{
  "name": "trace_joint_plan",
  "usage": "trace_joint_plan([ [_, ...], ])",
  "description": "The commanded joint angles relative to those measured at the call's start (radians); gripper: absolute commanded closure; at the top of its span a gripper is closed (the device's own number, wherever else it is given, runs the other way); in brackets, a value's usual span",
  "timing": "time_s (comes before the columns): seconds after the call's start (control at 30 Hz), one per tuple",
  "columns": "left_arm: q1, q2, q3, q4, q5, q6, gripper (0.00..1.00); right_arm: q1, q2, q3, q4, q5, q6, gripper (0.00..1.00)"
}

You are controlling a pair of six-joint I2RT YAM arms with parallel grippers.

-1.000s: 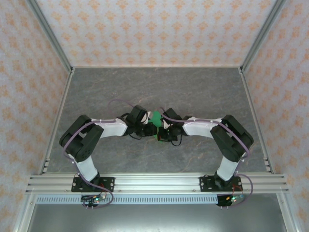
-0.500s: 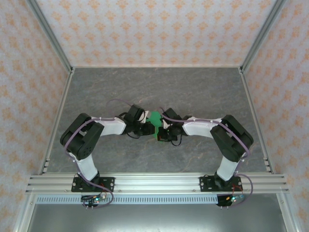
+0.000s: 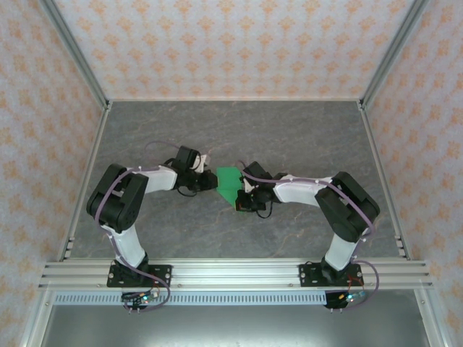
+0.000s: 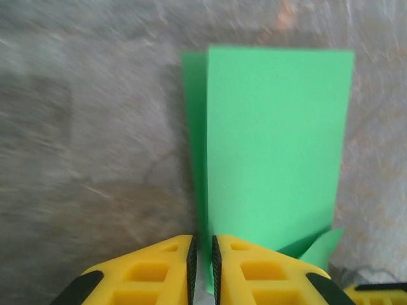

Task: Fold a paper plane with a square sheet of paper (fold left side to right side)
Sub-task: Third fold the triangle at the center of the table.

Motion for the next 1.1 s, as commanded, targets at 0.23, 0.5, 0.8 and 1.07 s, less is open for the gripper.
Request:
trace_joint_plan([
  [0.23, -0.014, -0.218, -0.052, -0.070, -0.006, 0.015, 0.80, 0.004, 0.086, -0.042, -0.140, 0.122, -0.013, 1.00],
  [0.5, -0.184, -0.179, -0.053, -0.022, 0.010, -0.027, 0.79, 0.004, 0.085, -0.034, -0.140, 0.124, -0.005, 1.00],
  [0.8, -0.185, -0.034, 0.030, -0.056, -0.008, 0.028, 0.80, 0.004, 0.056, -0.036, -0.126, 0.126, 0.016, 1.00],
  [1.07, -0.185, 0.028, 0.035, -0.082, -0.074, 0.030, 0.81, 0.004, 0.006, -0.041, -0.109, 0.098, 0.029, 1.00],
])
